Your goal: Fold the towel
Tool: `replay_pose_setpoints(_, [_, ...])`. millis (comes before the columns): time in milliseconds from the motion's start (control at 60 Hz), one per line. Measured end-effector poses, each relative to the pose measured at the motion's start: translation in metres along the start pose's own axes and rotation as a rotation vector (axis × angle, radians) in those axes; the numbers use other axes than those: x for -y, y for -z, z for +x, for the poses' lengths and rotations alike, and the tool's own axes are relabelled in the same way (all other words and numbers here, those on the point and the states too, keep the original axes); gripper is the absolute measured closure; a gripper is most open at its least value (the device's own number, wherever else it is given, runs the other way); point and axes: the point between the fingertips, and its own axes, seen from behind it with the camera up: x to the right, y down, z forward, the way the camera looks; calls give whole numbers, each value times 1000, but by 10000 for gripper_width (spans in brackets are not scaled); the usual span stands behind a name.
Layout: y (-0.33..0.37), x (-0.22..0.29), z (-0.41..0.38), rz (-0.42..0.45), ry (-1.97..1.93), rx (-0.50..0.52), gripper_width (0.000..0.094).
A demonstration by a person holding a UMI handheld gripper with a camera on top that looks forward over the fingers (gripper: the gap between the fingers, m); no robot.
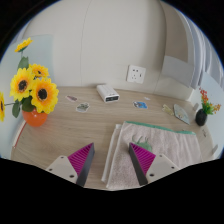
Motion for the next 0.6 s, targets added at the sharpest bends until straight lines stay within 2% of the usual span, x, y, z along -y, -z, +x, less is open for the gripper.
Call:
replay_pose_setpoints(33, [-2,1,1,5,0,9,259])
replay_pose_setpoints(50, [-2,1,2,6,7,6,326])
replay_pose_setpoints(117, [-5,1,22,16,71,-57,825])
replay_pose_setpoints(133, [-5,2,26,24,80,-76,860])
replay_pose_setpoints(267, [-3,2,23,45,166,-83,900])
replay_pose_setpoints(400, [12,12,9,37,39,45,908])
replay_pose_setpoints(600, [83,88,67,185,-34,114,908])
